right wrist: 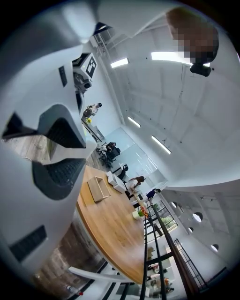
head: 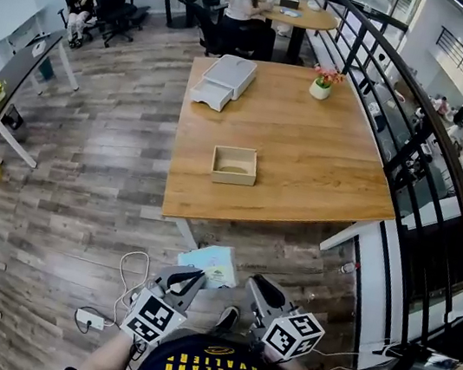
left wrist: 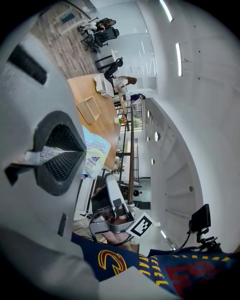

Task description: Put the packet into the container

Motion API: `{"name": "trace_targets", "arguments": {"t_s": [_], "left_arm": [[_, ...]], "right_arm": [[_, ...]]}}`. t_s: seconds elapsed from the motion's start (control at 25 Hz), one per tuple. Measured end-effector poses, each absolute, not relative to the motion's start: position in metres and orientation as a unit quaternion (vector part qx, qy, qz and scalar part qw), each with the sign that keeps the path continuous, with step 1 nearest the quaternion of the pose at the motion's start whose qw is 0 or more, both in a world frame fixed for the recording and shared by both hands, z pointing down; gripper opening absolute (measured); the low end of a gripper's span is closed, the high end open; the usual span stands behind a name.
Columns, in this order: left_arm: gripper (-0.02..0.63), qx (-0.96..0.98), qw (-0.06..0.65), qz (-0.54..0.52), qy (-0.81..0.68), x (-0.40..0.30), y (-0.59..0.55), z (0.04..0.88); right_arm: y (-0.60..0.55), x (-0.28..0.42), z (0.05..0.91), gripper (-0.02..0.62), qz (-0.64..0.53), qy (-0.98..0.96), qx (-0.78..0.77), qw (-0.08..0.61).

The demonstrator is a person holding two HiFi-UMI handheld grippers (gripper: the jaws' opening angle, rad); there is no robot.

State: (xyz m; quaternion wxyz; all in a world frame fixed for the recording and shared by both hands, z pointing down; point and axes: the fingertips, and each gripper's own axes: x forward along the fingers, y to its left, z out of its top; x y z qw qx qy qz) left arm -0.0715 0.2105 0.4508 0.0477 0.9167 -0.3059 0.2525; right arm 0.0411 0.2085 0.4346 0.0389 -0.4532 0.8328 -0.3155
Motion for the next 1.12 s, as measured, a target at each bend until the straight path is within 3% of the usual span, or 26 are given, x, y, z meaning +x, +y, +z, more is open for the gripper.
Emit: {"name": "trace_targets", "arguments": {"t_s": [1.12], "left_arm": [[0.006, 0.917, 0.033, 0.271, -0.292, -0.06, 0.09, 0.467]], "right_arm": [[0.094, 0.057, 0.452, 0.074, -0.325, 0.82, -0.47, 0.034]]}}
